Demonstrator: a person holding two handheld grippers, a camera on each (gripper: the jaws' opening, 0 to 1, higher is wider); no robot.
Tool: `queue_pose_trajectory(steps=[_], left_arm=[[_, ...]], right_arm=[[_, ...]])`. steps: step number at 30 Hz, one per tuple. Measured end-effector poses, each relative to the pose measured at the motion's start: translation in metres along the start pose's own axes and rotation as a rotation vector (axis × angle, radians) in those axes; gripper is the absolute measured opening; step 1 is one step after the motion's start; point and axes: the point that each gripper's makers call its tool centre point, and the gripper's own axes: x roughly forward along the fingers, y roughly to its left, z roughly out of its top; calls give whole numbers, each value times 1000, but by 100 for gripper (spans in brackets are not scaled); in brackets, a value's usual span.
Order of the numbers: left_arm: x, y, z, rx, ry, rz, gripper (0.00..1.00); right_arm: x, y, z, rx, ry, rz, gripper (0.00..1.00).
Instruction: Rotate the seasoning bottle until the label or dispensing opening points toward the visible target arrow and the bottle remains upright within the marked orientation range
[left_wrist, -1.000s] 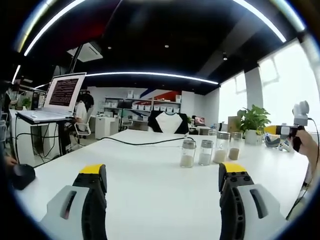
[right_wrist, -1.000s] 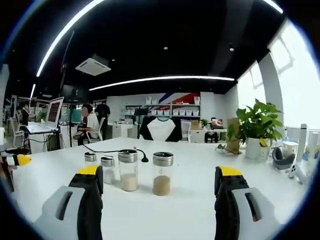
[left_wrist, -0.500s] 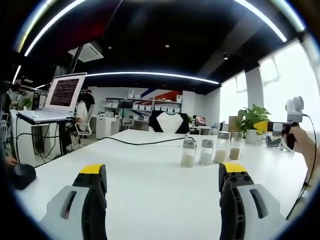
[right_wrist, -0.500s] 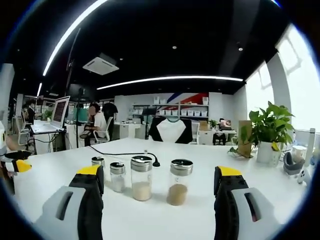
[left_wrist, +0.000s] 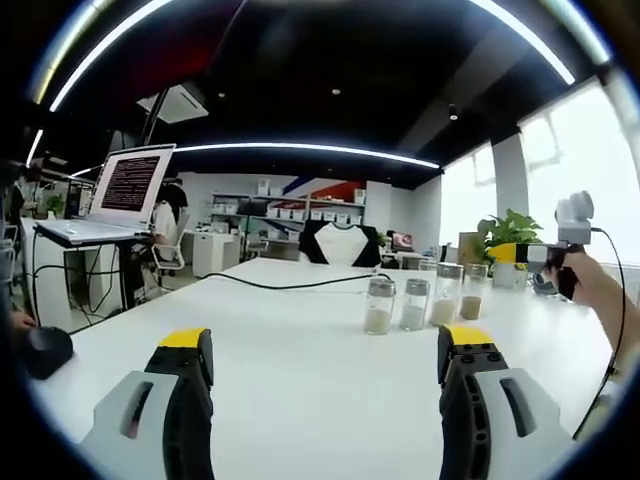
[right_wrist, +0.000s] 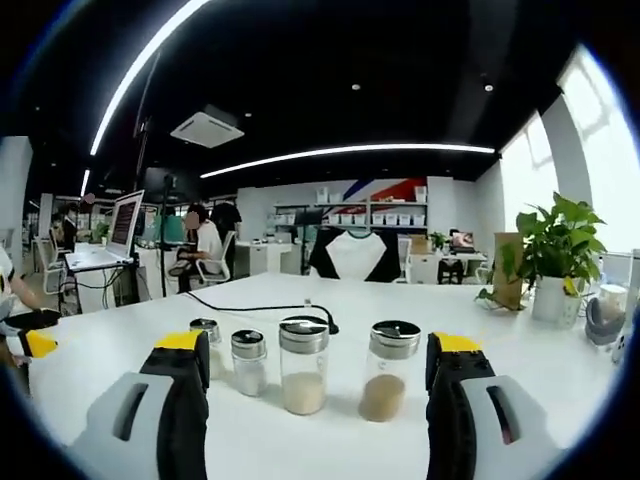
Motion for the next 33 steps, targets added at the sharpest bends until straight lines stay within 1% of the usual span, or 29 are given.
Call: queue_pose_trajectory(steps=[2,6,8,10,13,15,17,21,25,27,33], left_arm=[[0,1,0,17,3,7,98],[-1,0,0,2,7,3,98],[-1,0,0,4,13,8,98],[-2,-3,4,12,0,5,98],[-2,-4,2,5,7,-1,98],[-1,-4,-1,-1,15,-3,98],[-2,-4,-1,-9,17,-6,98],[-2,-6,2,-10,12,-11,98],[-1,-8,0,-13,18,-19,98],[-1,-8,-1,-28,22,-24,98],[-2,-5,2,-24,13,-15,98]], right_arm=[[6,2,-1,1,1,12,91],[17,1,-10,18,22,11,91],[19,3,-14,23,34,16,90],[23,8,-20,11,44,26,89],[29,10,-24,5,53,29,89],[32,12,-28,23,66,44,89],[33,13,-28,41,56,43,88],[39,15,-31,31,63,46,87],[44,16,-29,26,54,47,85],[46,15,-29,26,49,46,85],[52,15,-30,42,49,56,81]])
